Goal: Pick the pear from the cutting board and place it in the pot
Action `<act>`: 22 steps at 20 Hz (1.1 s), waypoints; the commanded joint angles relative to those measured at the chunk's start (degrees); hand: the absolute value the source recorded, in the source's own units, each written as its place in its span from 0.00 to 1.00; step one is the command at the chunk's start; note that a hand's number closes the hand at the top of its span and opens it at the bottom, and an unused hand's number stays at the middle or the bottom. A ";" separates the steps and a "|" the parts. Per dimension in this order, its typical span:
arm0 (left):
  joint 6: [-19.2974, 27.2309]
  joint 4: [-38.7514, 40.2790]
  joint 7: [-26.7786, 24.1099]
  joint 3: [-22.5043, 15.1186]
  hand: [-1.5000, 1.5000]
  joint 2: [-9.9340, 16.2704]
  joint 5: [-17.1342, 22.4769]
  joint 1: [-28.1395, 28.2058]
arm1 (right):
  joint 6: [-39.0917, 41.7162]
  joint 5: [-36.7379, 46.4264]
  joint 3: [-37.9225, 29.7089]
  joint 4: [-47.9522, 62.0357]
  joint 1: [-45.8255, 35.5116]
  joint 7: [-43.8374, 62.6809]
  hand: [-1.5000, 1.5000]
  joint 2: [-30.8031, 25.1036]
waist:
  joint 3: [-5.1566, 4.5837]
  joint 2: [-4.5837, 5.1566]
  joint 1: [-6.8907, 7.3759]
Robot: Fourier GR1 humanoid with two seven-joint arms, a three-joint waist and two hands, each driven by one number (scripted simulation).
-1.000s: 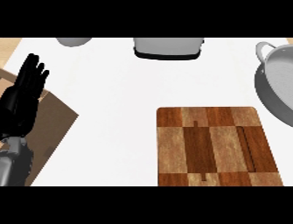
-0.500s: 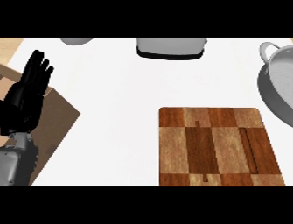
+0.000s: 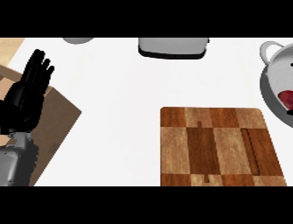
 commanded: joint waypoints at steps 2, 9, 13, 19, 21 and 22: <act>-1.06 2.55 -1.57 0.64 0.50 -0.14 0.77 1.51 | 12.36 -5.73 -4.85 4.34 -4.07 -3.37 0.00 -0.11 | -0.24 0.20 -0.52; -0.45 0.15 1.26 1.19 0.50 0.51 0.99 0.18 | 23.68 -12.06 -10.68 8.73 -4.48 -1.35 0.00 -5.70 | -0.11 0.31 -0.83; 0.01 -0.33 0.19 0.52 0.50 0.05 -0.15 1.61 | 25.60 -13.72 -12.28 9.28 -3.90 0.09 0.00 -8.40 | -0.02 0.56 -0.51; 0.68 -0.88 0.87 -0.09 0.50 -1.00 -0.29 1.24 | 28.70 -15.01 -13.15 8.44 -3.00 2.18 0.00 -12.01 | 0.17 0.81 -0.25; -0.06 -1.18 0.44 1.17 0.50 0.20 0.32 1.85 | 32.36 -15.11 -12.95 7.95 -2.13 2.57 0.00 -14.21 | 0.21 0.73 -0.46; 0.39 -0.82 1.84 0.98 0.50 -0.16 0.52 0.08 | 31.47 -14.90 -12.65 7.71 -1.03 2.00 0.00 -13.23 | 0.33 0.96 -0.91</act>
